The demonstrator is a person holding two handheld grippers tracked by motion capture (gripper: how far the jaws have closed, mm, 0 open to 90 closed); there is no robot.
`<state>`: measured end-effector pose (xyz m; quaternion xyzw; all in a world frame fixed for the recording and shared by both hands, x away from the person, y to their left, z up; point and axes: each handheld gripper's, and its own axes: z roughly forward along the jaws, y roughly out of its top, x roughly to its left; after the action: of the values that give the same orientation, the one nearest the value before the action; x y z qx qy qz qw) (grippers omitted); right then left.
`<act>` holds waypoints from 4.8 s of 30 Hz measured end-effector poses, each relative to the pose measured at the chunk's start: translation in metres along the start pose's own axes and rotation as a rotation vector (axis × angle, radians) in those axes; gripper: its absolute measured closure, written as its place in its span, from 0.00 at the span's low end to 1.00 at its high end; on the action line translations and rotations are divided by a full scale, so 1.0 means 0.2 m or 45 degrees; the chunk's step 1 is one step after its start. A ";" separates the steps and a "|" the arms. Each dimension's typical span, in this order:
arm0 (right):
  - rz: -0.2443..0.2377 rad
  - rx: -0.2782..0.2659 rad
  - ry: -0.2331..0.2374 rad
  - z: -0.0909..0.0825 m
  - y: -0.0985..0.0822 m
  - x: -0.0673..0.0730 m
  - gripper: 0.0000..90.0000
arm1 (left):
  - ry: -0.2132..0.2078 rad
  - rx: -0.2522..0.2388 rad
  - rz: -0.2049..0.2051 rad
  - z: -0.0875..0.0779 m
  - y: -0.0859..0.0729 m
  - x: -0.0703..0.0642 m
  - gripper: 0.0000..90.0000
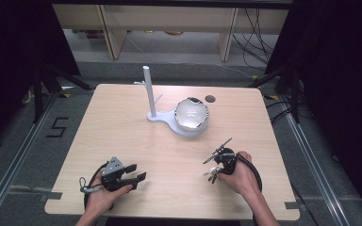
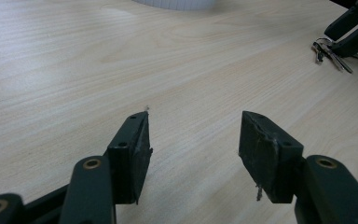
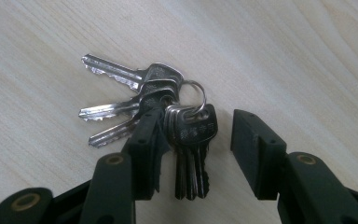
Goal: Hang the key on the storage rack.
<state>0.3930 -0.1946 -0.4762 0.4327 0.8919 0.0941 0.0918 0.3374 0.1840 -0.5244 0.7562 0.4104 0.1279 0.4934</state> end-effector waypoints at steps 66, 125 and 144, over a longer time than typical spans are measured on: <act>-0.055 0.085 0.229 -0.13 0.10 -0.14 0.77 | -0.052 0.031 0.061 0.03 0.02 -0.06 0.46; -0.199 -0.395 0.389 -0.45 0.27 0.05 0.66 | 0.002 0.206 0.960 0.44 0.73 -0.41 0.91; -0.048 -0.480 0.292 -0.31 0.07 -0.02 0.68 | 0.191 0.277 0.926 0.22 0.81 -0.13 0.91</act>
<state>0.3907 -0.1949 -0.4127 0.3778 0.8710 0.3061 0.0709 0.4277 0.1075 -0.4029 0.8888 0.1613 0.3051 0.3014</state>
